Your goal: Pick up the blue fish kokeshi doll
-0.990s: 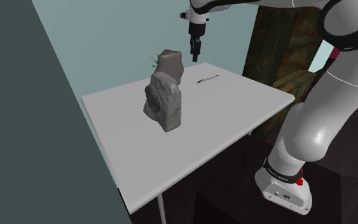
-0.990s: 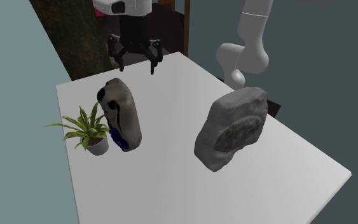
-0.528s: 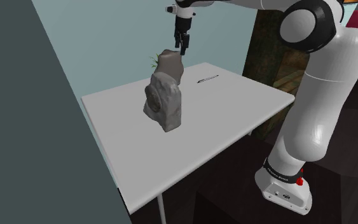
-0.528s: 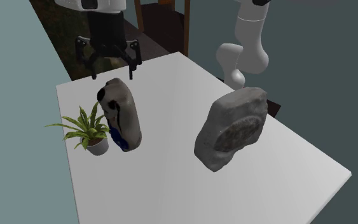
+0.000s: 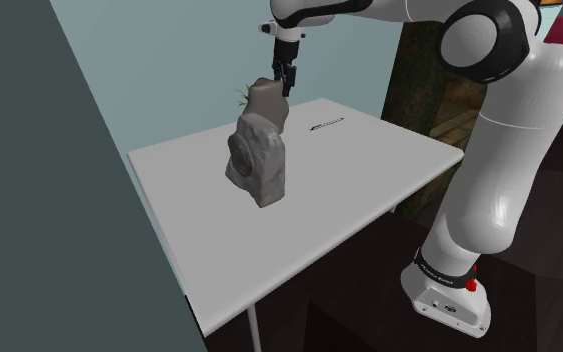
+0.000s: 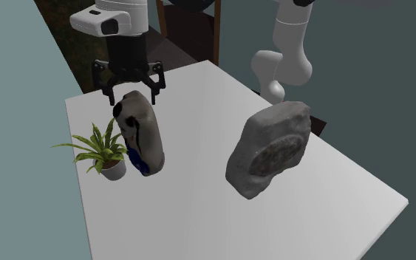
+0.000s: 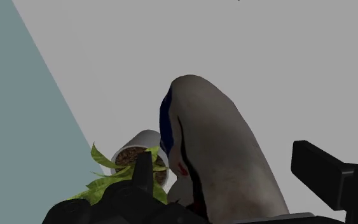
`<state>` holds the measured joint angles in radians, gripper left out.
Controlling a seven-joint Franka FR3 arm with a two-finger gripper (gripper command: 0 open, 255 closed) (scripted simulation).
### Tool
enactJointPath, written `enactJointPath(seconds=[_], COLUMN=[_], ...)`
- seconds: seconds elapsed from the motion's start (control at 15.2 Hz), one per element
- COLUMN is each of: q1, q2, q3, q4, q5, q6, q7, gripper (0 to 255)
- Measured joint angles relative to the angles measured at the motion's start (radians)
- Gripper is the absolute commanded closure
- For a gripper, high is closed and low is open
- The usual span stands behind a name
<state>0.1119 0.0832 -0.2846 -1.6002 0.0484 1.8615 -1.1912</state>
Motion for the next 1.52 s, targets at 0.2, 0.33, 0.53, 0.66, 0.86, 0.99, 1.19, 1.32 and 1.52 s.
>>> enactJointPath(seconds=[0.2,0.33,0.53,0.66,0.86,0.99,1.19,1.32,1.52], q1=[-0.001,-0.001,-0.001,-0.001,0.0,-0.001,-0.003,-0.003,-0.007], q2=[0.001,0.001,0.0,-0.001,0.003,0.012,0.022,0.026,0.042], q3=[-0.001,-0.001,-0.001,-0.001,0.0,-0.001,-0.002,-0.001,-0.003], q4=[0.0,-0.001,-0.002,-0.004,0.026,0.062,0.117,0.145,0.205], q5=[0.0,0.0,0.0,-0.001,0.001,0.003,0.006,0.006,0.011], q6=[0.003,0.003,0.005,0.006,-0.025,-0.052,-0.098,-0.123,-0.168], q7=[-0.001,-0.001,-0.001,0.0,0.0,0.0,0.0,0.003,0.0], gripper=[255,255,255,255,255,255,255,255,255])
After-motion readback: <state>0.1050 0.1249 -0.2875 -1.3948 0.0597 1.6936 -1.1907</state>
